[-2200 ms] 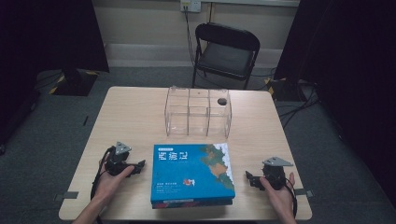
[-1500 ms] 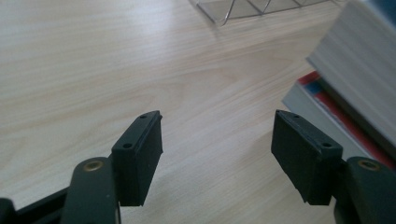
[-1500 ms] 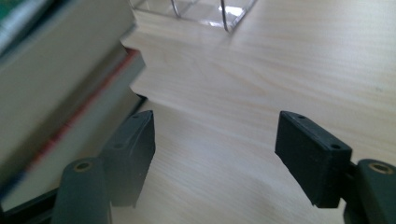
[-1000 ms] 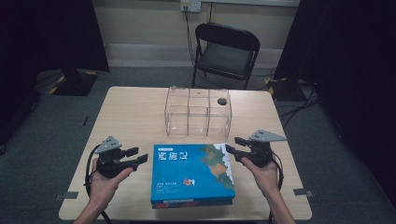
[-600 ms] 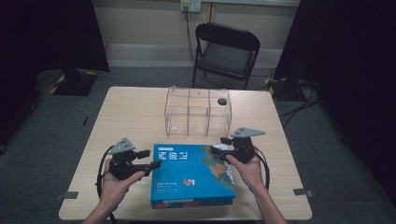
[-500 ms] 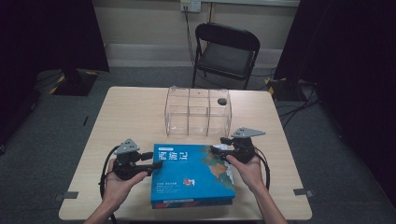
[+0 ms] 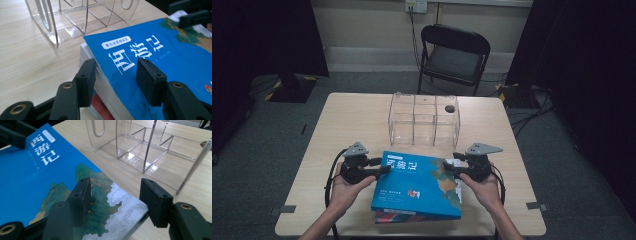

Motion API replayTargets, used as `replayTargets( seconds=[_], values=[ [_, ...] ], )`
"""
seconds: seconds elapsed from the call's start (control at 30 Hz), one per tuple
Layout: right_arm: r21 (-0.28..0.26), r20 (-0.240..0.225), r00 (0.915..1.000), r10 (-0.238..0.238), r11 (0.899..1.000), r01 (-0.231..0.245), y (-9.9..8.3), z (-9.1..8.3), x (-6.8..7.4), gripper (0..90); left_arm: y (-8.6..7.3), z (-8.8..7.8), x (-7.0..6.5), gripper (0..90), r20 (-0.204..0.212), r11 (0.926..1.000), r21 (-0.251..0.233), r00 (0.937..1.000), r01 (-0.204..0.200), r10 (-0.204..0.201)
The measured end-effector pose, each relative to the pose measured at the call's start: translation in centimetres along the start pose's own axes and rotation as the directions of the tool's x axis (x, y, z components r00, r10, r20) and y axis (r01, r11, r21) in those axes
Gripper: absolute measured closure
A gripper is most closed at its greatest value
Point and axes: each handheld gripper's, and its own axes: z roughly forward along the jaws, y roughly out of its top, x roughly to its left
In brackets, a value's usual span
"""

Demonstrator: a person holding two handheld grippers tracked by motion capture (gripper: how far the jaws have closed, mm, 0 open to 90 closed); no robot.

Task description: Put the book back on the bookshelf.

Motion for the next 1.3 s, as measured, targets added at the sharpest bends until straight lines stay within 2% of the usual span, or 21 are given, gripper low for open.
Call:
replayTargets(
  seconds=[0.23, 0.3, 0.4, 0.53, 0.63, 0.67, 0.7, 0.73, 0.77, 0.83, 0.9, 0.97, 1.03, 1.1, 1.17, 1.3],
  values=[
    [-0.002, -0.003, 1.0, 0.001, 1.0, -0.001, -1.2, -1.7, 0.4, 42.9, 1.2, 1.6, 0.4, 52.2, 0.02, 1.0, 0.002, 0.9998, -0.006, 0.006],
    [-0.003, -0.003, 1.0, 0.003, 1.0, -0.003, -1.5, -2.1, 0.6, 43.0, 1.5, 2.0, 0.5, 52.3, 0.026, 0.9998, 0.008, 0.9995, -0.018, 0.018],
    [-0.007, 0.006, 1.0, 0.004, 1.0, -0.004, -1.9, -2.6, 1.0, 43.0, 1.9, 2.7, 0.9, 52.2, 0.053, 0.9998, 0.008, 0.9985, -0.017, 0.016],
    [-0.004, 0.012, 0.9999, 0.003, 1.0, -0.003, -2.2, -3.1, 1.4, 43.0, 2.5, 3.4, 0.8, 52.3, 0.047, 0.9996, 0.013, 0.9986, -0.026, 0.026],
    [-0.002, 0.013, 0.9999, 0.001, 1.0, -0.001, -2.4, -3.4, 1.6, 42.9, 2.8, 3.8, 0.8, 52.3, 0.051, 0.9997, 0.015, 0.9985, -0.02, 0.019],
    [-0.002, 0.007, 1.0, 0.003, 1.0, -0.003, -2.6, -3.7, 1.8, 42.9, 2.9, 4.0, 0.8, 52.2, 0.048, 1.0, 0.007, 0.9988, -0.002, 0.002],
    [-0.007, 0.005, 1.0, 0.0, 1.0, 0.0, -2.7, -3.8, 1.8, 42.8, 2.8, 4.0, 0.6, 52.1, 0.038, 1.0, 0.005, 0.9993, 0.001, -0.001],
    [-0.011, 0.001, 1.0, -0.001, 1.0, 0.001, -2.7, -3.8, 1.7, 42.6, 2.8, 3.9, 0.4, 52.3, 0.026, 0.9999, 0.0, 0.9996, -0.013, 0.013],
    [-0.009, -0.01, 0.9999, 0.005, 1.0, -0.005, -2.7, -3.8, 1.6, 42.6, 2.7, 3.7, 0.3, 52.3, 0.02, 0.9994, 0.004, 0.9992, -0.034, 0.034],
    [-0.001, -0.028, 0.9996, 0.01, 1.0, -0.01, -2.5, -3.6, 1.3, 42.5, 2.4, 3.2, 0.2, 51.2, 0.035, 0.999, 0.017, 0.9985, -0.042, 0.041],
    [-0.004, -0.024, 0.9997, 0.007, 1.0, -0.007, -2.4, -3.4, 1.3, 42.3, 1.8, 2.6, 0.3, 50.4, 0.063, 0.9996, 0.016, 0.9978, -0.025, 0.024],
    [-0.004, -0.022, 0.9997, -0.004, 1.0, 0.004, -2.1, -3.1, 1.4, 42.3, 1.0, 1.7, 0.2, 50.3, 0.082, 0.9996, 0.017, 0.9964, -0.024, 0.023],
    [-0.002, -0.025, 0.9996, -0.009, 1.0, 0.009, -1.8, -2.6, 1.4, 38.6, 0.6, 1.1, 0.0, 49.9, 0.085, 0.9994, 0.016, 0.9959, -0.03, 0.029],
    [0.004, -0.028, 0.9996, -0.004, 1.0, 0.004, -1.5, -2.1, 1.2, 37.4, -0.8, -0.4, -0.7, 46.9, 0.094, 0.9996, 0.014, 0.9953, -0.025, 0.024],
    [0.01, -0.022, 0.9996, -0.014, 1.0, 0.015, -1.1, -1.7, 1.2, 36.9, -1.5, -1.4, -1.2, 44.8, 0.093, 0.9983, 0.02, 0.9943, -0.054, 0.052],
    [0.016, -0.028, 0.9993, -0.026, 1.0, 0.027, -0.2, -0.6, 1.2, 38.0, -3.0, -3.0, -1.5, 44.6, 0.11, 0.999, 0.008, 0.9929, -0.044, 0.043]
  ],
)
